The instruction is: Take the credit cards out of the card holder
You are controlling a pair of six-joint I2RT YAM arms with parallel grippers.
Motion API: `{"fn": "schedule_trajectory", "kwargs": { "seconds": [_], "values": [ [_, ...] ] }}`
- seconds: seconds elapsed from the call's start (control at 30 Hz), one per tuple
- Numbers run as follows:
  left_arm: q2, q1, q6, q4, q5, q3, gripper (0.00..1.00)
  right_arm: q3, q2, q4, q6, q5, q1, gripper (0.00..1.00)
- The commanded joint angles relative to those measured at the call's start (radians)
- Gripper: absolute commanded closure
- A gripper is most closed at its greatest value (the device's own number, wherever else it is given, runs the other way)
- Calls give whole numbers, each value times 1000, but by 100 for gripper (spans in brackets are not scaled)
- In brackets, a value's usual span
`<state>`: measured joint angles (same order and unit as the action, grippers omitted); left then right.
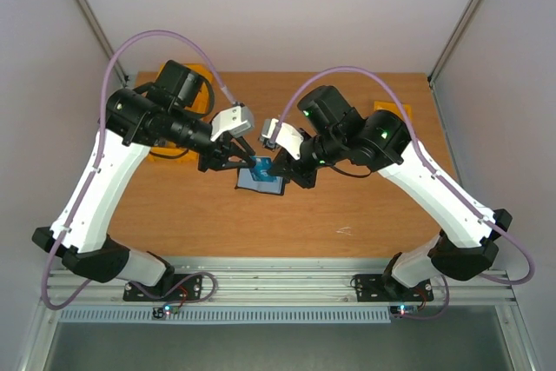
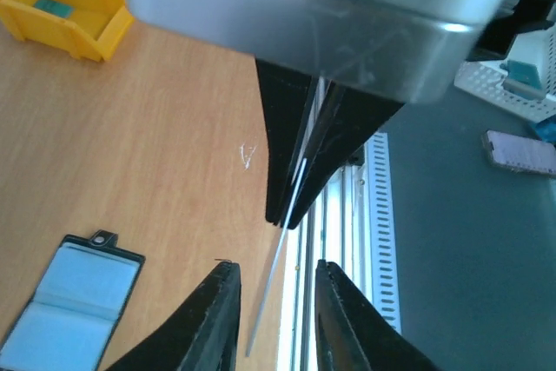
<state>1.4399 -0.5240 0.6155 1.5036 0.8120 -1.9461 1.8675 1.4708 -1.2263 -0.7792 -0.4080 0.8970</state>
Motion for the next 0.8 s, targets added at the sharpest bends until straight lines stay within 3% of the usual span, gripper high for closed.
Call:
{"fn": "schedule_trajectory", "kwargs": {
  "seconds": [0.0, 0.1, 0.2, 0.27, 0.4, 0.53, 0.57, 0.63, 0.7, 0.77],
  "values": [
    [-5, -13, 40, 45, 65, -31, 83, 43, -2, 8, 0, 10, 11, 99],
    [-12, -13, 61, 46, 37, -43, 94, 45, -12, 14, 9, 19, 11, 99],
    [-13, -13, 59, 39, 10, -37, 84, 46, -19, 21, 9, 20, 11, 99],
    [-12, -14, 40, 21, 1, -33, 83, 51, -16, 21, 10, 19, 11, 99],
    [-13, -14, -31, -15, 27, -39, 99, 60, -17, 26, 22, 7, 11, 99],
    [-26, -14, -57, -34, 20, -33, 100, 27, -48, 76, 30, 15, 10, 98],
    [-32, -13, -82, -57, 3, -34, 100, 14, -58, 94, 33, 21, 9, 91],
    [-40, -9, -159, -104, -24, -51, 100, -19, -78, 132, 50, 46, 6, 65],
    [-43, 9, -233, -154, -50, -80, 100, -59, -109, 183, 77, 75, -9, 45],
    [-47, 46, -342, -224, -65, -107, 100, -101, -144, 259, 122, 99, -35, 31]
  ]
}}
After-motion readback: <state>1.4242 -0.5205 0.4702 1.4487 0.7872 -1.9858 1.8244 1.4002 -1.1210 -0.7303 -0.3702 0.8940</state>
